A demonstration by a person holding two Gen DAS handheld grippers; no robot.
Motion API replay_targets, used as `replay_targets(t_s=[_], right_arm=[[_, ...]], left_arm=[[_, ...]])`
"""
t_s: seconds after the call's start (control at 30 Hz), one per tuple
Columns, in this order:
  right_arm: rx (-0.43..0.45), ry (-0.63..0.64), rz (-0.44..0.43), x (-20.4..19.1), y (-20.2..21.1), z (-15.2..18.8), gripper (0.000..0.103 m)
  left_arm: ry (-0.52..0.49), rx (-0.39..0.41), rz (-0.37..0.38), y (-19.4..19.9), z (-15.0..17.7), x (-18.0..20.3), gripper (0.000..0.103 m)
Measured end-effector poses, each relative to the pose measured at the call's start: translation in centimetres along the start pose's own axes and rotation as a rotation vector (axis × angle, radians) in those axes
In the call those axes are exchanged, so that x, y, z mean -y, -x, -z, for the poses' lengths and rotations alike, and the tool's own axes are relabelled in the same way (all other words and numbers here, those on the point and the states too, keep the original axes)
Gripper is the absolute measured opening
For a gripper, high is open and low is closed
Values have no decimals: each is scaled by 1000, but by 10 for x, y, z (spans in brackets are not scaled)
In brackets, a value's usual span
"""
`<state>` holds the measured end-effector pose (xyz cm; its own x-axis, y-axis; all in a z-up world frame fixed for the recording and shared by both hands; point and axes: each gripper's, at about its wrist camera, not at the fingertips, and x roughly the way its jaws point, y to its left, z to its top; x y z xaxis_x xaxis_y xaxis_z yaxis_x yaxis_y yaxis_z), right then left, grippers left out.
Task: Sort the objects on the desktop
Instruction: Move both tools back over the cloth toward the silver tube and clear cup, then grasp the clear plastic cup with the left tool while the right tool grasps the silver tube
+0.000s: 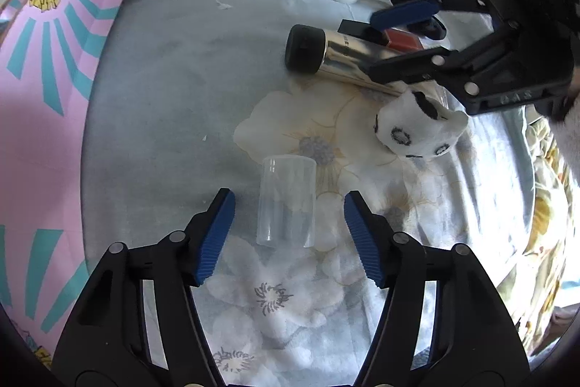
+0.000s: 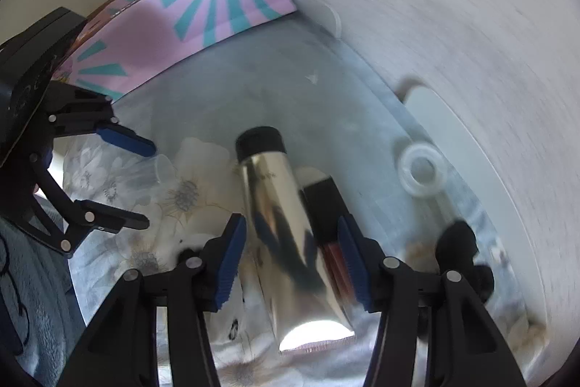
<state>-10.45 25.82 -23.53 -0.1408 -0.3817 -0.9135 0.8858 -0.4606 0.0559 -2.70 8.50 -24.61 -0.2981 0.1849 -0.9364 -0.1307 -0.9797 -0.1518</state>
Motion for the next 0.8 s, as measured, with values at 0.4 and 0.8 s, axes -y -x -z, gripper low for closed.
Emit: replay_targets(t_s=[0.4,0.8], right_arm=[[3,166,-18,-3,-5,-6,49],[-9,261,66,-6,-20,-7,61]], left_arm=[[-12,25,-12,4,6,-1,57],[-16,42,-11,7,4,-3,55]])
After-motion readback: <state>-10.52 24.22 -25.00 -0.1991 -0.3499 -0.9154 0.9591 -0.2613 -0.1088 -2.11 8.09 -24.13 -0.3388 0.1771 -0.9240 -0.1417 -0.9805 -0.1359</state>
